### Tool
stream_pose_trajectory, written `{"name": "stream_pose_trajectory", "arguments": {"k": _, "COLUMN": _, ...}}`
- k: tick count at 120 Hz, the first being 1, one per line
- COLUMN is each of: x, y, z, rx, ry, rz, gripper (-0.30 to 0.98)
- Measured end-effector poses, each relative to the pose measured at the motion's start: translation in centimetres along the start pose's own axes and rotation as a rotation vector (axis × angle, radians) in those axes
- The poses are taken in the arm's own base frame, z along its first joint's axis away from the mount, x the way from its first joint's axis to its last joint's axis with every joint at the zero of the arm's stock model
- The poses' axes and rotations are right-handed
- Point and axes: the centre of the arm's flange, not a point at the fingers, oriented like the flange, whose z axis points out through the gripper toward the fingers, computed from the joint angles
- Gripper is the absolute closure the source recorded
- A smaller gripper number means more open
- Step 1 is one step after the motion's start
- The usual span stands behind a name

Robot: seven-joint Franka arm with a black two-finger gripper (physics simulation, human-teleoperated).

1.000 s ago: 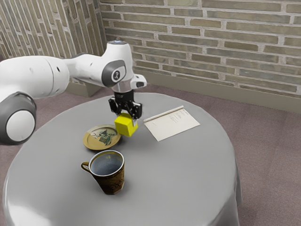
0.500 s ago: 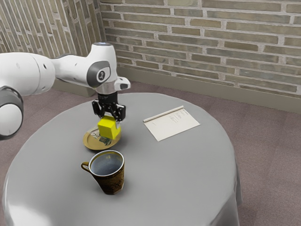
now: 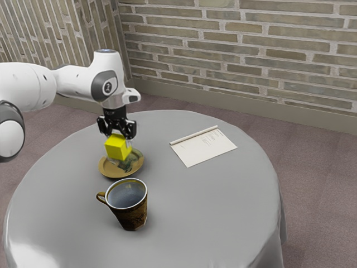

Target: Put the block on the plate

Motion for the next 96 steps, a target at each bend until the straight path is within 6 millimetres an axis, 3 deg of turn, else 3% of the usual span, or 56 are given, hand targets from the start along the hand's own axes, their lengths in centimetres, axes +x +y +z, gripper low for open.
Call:
{"name": "stream_pose_trajectory", "arguments": {"k": 32, "x": 1.3, "y": -1.1, "z": 1.0, "rx": -0.007, "ry": 0.025, "rz": -0.01, "gripper": 0.25}}
{"name": "stream_pose_trajectory", "arguments": {"k": 49, "x": 1.8, "y": -1.1, "z": 3.3, "rx": -0.011, "ry": 0.005, "rz": -0.008, "gripper": 0.25}}
{"name": "stream_pose_trajectory", "arguments": {"k": 72, "x": 2.2, "y": -1.0, "z": 4.9, "rx": -0.015, "ry": -0.003, "rz": -0.004, "gripper": 0.24}}
{"name": "stream_pose_trajectory", "arguments": {"k": 96, "x": 2.4, "y": -0.9, "z": 5.0, "rx": -0.015, "ry": 0.005, "rz": 0.001, "gripper": 0.11}}
